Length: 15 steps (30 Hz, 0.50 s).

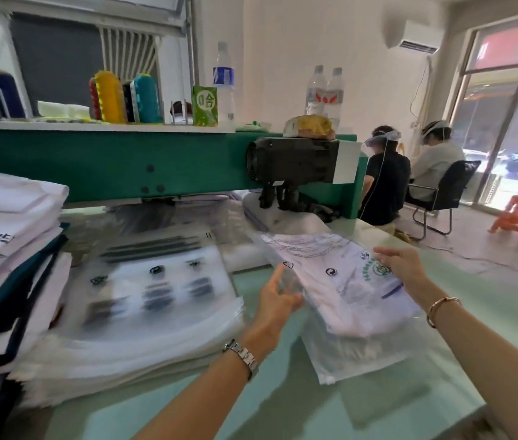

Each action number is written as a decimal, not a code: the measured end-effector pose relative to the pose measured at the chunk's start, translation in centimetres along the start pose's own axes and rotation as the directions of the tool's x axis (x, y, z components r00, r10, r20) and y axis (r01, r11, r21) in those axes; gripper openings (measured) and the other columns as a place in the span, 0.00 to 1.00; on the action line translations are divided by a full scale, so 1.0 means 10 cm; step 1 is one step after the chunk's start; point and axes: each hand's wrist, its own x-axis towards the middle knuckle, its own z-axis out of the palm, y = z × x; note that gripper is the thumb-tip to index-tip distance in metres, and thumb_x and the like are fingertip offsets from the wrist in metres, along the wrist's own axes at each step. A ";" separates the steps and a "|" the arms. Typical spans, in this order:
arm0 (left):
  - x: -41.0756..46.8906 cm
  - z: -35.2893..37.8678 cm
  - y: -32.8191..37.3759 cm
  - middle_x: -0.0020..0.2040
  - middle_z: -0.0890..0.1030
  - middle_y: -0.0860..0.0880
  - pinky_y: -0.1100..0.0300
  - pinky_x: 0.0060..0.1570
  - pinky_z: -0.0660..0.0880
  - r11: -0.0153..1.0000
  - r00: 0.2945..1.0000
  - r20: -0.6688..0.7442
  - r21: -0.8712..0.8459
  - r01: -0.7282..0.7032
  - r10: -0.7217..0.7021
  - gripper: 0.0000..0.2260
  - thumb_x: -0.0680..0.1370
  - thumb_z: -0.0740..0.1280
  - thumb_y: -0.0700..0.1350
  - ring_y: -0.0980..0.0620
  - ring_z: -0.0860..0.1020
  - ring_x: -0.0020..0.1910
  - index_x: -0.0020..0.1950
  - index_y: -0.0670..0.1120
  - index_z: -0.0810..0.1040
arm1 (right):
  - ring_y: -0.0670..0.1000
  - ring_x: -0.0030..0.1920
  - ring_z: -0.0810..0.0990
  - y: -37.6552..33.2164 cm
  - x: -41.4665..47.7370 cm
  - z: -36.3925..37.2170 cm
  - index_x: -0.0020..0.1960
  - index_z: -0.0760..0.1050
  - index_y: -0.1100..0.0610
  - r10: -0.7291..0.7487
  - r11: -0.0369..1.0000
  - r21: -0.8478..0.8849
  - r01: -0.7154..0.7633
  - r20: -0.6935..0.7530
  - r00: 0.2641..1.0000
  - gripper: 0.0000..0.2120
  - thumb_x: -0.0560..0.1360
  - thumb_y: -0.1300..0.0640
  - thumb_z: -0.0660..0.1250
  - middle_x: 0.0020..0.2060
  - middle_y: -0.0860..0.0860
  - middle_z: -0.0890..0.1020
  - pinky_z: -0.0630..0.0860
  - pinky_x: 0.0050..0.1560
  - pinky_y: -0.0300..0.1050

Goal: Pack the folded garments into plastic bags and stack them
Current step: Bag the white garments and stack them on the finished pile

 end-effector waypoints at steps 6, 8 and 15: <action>-0.03 0.09 -0.37 0.78 0.59 0.47 0.71 0.40 0.77 0.994 0.992 -0.100 0.077 0.078 -0.070 0.37 0.75 0.61 0.24 0.47 0.69 0.70 0.78 0.52 0.61 | 0.51 0.45 0.80 0.39 -0.03 -0.02 0.59 0.79 0.65 -0.037 0.999 -0.036 0.036 -0.009 0.999 0.16 0.72 0.71 0.69 0.48 0.58 0.83 0.75 0.41 0.24; -0.03 0.07 -0.41 0.78 0.59 0.47 0.71 0.40 0.77 0.989 0.986 -0.140 0.110 0.103 -0.087 0.37 0.75 0.60 0.23 0.46 0.65 0.73 0.78 0.51 0.60 | 0.53 0.47 0.80 0.46 -0.01 0.00 0.60 0.79 0.64 0.000 1.000 -0.026 0.000 -0.001 1.000 0.16 0.72 0.71 0.68 0.49 0.60 0.82 0.76 0.43 0.28; -0.07 0.06 -0.39 0.76 0.64 0.45 0.49 0.56 0.78 0.970 0.962 -0.229 0.155 0.188 -0.150 0.30 0.80 0.55 0.29 0.41 0.73 0.67 0.79 0.50 0.55 | 0.53 0.40 0.79 0.62 -0.03 0.09 0.54 0.81 0.53 -0.045 0.956 -0.284 0.074 0.108 0.993 0.14 0.76 0.67 0.62 0.46 0.57 0.84 0.74 0.39 0.41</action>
